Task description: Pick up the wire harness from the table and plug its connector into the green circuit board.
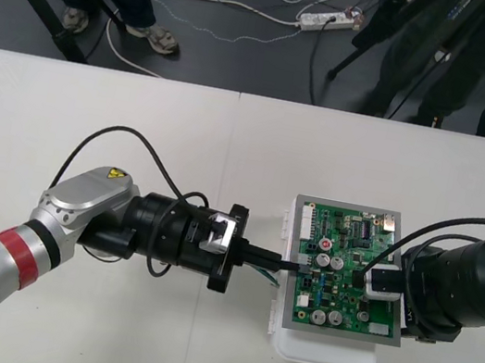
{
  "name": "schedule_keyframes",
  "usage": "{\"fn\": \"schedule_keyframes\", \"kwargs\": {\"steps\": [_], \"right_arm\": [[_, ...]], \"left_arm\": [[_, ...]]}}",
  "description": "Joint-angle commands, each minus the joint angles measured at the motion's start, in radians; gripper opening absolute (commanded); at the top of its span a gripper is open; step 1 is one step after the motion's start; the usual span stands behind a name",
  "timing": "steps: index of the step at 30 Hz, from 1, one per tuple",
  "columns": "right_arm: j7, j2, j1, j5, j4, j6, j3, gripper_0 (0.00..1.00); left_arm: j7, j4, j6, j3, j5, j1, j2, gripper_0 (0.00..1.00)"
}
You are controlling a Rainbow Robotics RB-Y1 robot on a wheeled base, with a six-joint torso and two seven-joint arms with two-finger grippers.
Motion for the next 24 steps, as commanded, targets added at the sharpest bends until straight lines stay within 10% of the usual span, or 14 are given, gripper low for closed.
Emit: {"fn": "schedule_keyframes", "kwargs": {"steps": [1, 24], "right_arm": [[-0.007, 0.008, -0.026, -0.025, -0.032, 0.001, 0.012, 1.00], [-0.008, 0.009, -0.026, -0.025, -0.032, 0.001, 0.012, 1.00]], "left_arm": [[-0.059, -0.037, 0.047, -0.020, 0.005, 0.012, -0.024, 0.00], [-0.062, -0.037, 0.050, -0.020, -0.008, 0.022, -0.003, 0.00]]}}
